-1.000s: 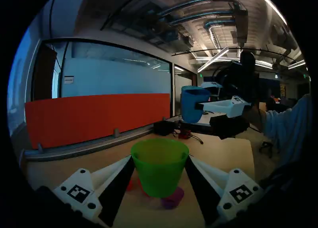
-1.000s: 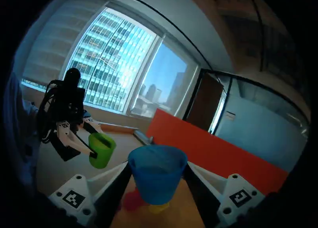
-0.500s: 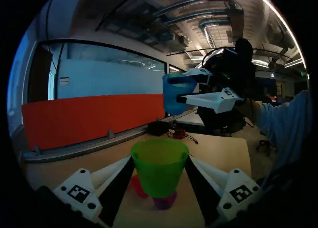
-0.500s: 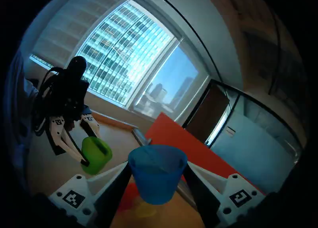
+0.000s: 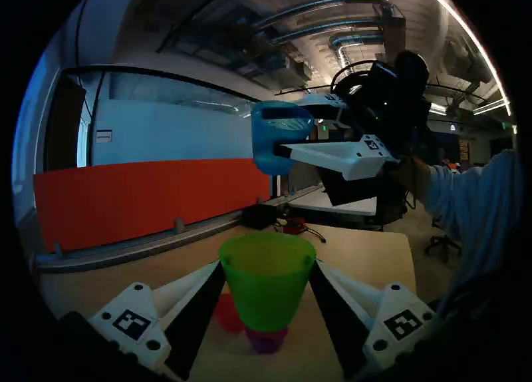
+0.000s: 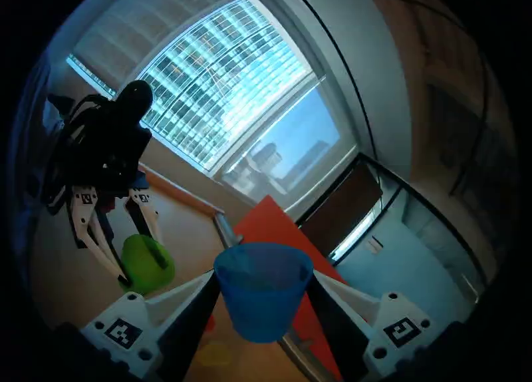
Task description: Pour water
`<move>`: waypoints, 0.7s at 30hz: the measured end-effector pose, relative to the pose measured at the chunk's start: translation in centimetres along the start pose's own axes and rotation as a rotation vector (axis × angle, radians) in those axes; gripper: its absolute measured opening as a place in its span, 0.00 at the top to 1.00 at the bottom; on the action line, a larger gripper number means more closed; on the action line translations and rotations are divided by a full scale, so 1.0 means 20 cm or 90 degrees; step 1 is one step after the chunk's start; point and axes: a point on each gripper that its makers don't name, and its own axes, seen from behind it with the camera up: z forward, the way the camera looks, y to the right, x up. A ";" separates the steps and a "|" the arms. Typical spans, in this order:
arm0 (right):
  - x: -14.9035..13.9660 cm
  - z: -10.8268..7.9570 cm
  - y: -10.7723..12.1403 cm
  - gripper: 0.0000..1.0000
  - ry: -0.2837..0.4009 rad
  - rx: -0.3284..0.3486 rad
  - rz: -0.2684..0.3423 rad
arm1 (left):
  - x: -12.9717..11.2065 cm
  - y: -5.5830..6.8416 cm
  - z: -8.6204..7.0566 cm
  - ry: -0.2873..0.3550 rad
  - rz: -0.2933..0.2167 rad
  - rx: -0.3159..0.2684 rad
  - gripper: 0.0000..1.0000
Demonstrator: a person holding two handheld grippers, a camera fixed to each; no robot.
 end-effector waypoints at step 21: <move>0.12 0.09 0.07 0.10 -0.002 -0.015 -0.154 | 0.01 0.08 0.04 0.004 0.006 -0.025 0.15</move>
